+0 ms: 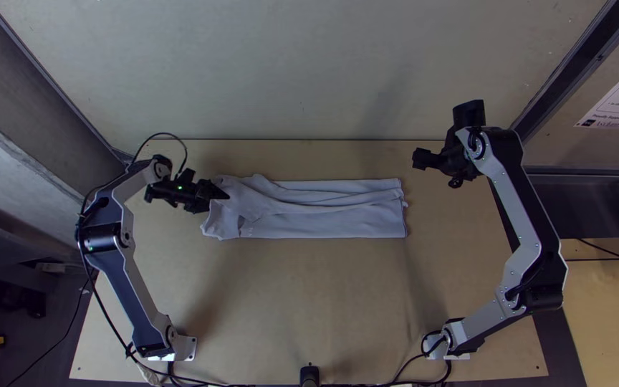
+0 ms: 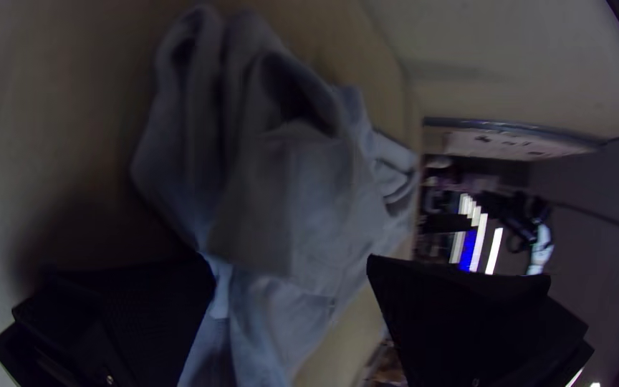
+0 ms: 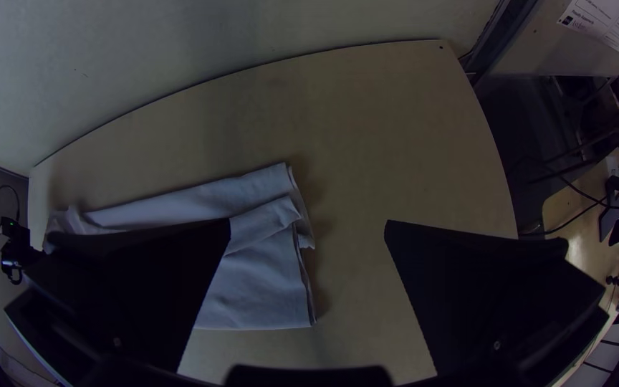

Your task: Fold the t-shirt

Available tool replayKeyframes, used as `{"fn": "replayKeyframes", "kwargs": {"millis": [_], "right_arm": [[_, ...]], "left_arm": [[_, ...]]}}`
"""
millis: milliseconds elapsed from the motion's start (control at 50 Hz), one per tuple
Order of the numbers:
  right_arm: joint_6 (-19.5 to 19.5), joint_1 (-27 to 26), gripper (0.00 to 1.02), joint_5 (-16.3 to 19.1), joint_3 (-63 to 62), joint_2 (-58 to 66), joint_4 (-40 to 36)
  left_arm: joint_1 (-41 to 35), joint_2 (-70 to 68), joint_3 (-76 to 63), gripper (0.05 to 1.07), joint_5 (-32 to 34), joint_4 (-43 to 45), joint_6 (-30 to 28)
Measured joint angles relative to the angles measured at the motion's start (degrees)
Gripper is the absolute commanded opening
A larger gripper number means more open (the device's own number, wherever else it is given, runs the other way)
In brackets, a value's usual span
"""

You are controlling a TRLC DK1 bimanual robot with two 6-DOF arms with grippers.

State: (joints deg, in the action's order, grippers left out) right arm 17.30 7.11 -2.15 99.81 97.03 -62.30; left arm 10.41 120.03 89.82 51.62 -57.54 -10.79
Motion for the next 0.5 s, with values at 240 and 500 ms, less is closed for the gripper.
{"fn": "replayKeyframes", "kwargs": {"millis": [240,500], "right_arm": [[0.0,-0.02,0.99,-0.02,-1.11,-0.66,0.15],[0.0,-0.09,0.99,-0.02,-3.19,-2.97,1.14]], "left_arm": [[-9.25,-3.78,-2.36,1.03,-6.93,6.86,7.23],[-13.97,-5.84,-3.32,0.35,-13.46,8.94,11.13]]}}
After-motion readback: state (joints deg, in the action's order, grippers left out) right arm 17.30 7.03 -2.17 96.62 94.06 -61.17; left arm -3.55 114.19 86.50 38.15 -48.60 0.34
